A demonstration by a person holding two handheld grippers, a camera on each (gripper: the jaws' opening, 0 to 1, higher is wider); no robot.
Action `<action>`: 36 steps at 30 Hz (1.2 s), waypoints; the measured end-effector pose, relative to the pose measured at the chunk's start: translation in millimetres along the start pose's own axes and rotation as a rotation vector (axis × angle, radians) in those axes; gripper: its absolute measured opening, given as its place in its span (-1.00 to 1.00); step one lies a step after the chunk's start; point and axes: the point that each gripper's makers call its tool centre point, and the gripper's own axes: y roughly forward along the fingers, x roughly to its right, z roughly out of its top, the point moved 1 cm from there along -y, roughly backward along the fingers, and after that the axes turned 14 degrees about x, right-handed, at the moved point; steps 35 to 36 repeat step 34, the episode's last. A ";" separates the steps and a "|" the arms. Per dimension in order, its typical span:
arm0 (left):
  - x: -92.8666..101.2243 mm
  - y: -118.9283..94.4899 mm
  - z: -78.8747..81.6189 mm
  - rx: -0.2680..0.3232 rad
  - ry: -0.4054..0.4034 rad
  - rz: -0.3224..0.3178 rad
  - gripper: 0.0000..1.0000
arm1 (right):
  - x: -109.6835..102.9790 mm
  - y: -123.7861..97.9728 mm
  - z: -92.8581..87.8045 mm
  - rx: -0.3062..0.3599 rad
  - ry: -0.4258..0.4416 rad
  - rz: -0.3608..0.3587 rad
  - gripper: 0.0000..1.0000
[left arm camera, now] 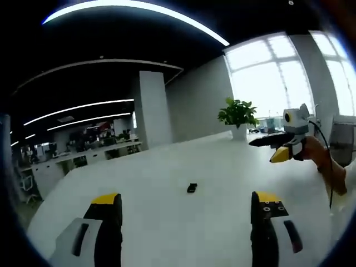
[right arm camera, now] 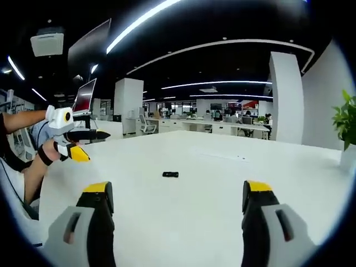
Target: Snap the two parts of the plastic buckle together until the buckle closes and remains connected.
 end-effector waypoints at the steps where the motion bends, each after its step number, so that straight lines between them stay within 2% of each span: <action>1: -0.7 -4.2 -1.3 -0.010 0.015 0.016 0.94 | -1.0 -1.7 1.5 0.010 0.015 -0.003 0.92; 3: 0.5 -11.2 -1.4 -0.013 0.027 0.031 0.94 | -1.5 -4.7 2.6 0.016 0.008 -0.009 0.93; 7: 4.3 -25.1 3.4 0.017 0.014 0.058 0.92 | 1.2 -11.5 2.5 0.009 -0.023 -0.034 0.93; 10: 4.3 -37.6 4.6 0.037 0.011 0.099 0.92 | -0.6 -19.4 3.3 0.019 -0.008 -0.039 0.93; 13: 4.7 -44.5 4.3 0.036 0.025 0.114 0.91 | -0.8 -23.8 3.8 0.021 -0.019 -0.049 0.93; 16: 6.6 -49.6 7.0 0.059 -0.005 0.109 0.90 | -0.9 -28.2 3.6 0.025 -0.019 -0.060 0.93; 21: 8.6 -50.6 9.3 0.082 -0.023 0.091 0.90 | -6.1 -31.1 1.8 0.032 -0.004 -0.056 0.90; 36: 4.1 -52.2 3.0 0.065 -0.022 0.104 0.88 | -10.8 -29.6 4.1 0.041 -0.003 -0.047 0.91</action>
